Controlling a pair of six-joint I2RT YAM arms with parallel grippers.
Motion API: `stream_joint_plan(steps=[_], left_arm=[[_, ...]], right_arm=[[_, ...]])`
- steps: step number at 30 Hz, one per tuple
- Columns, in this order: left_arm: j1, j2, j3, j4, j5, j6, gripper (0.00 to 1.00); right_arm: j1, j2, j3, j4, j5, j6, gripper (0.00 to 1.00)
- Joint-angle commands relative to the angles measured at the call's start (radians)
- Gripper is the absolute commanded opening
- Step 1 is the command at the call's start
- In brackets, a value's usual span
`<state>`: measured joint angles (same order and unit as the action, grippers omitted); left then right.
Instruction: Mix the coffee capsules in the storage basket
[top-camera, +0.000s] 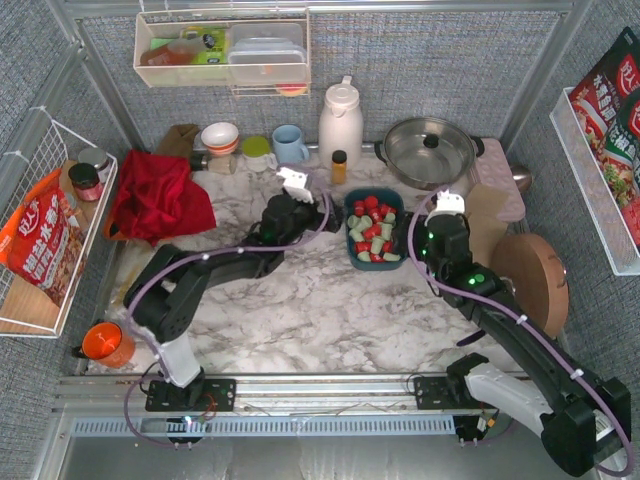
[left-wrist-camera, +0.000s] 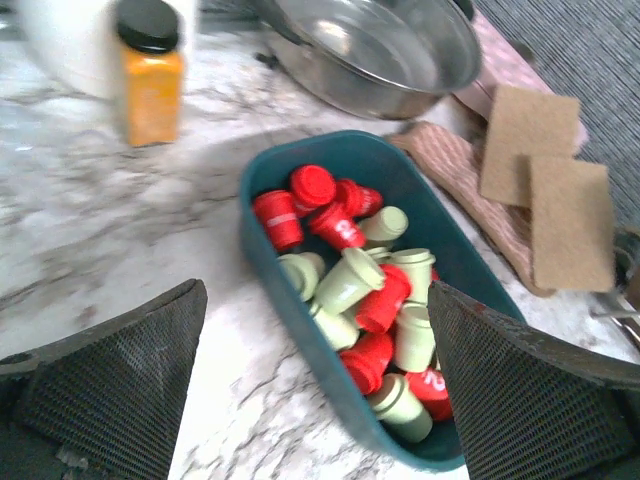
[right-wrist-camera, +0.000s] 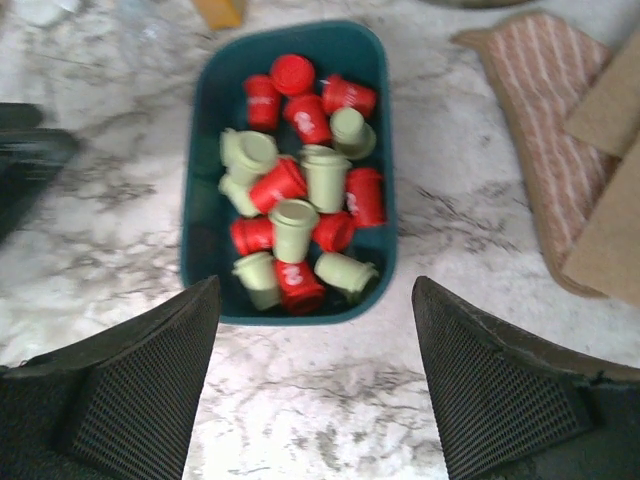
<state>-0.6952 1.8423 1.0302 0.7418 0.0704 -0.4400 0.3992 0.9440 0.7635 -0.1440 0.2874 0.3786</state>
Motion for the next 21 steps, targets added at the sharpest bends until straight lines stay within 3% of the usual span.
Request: stream_joint_plan(steps=[1, 2, 4, 9, 13, 16, 17, 18, 21], left_arm=[[0.000, -0.145, -0.144, 0.062, -0.261, 0.068, 0.99], [0.000, -0.180, -0.178, 0.047, -0.300, 0.091, 0.99], [0.000, -0.255, -0.248, 0.001, -0.384, 0.140, 0.99], [-0.001, -0.455, -0.397, -0.135, -0.677, 0.197, 0.99], [0.000, -0.599, -0.499, -0.176, -0.848, 0.304, 0.99], [0.002, -0.695, -0.579, -0.130, -0.931, 0.413, 0.99], [0.002, -0.722, -0.608, -0.094, -0.949, 0.463, 0.99], [0.002, -0.744, -0.643, -0.047, -0.969, 0.506, 0.99], [0.005, -0.784, -0.752, 0.118, -0.994, 0.639, 0.99]], right_arm=[[-0.005, 0.006, -0.085, 0.102, 0.166, -0.029, 0.82], [-0.007, 0.010, -0.112, 0.138, 0.226, -0.041, 0.83], [-0.017, 0.029, -0.180, 0.251, 0.306, -0.119, 0.98], [-0.090, 0.140, -0.361, 0.617, 0.402, -0.235, 0.99], [-0.148, 0.244, -0.383, 0.693, 0.372, -0.241, 0.99], [-0.200, 0.378, -0.390, 0.796, 0.353, -0.210, 0.99], [-0.205, 0.388, -0.330, 0.662, 0.375, -0.179, 0.99], [-0.214, 0.410, -0.313, 0.661, 0.375, -0.178, 0.99], [-0.222, 0.441, -0.330, 0.776, 0.404, -0.273, 0.99]])
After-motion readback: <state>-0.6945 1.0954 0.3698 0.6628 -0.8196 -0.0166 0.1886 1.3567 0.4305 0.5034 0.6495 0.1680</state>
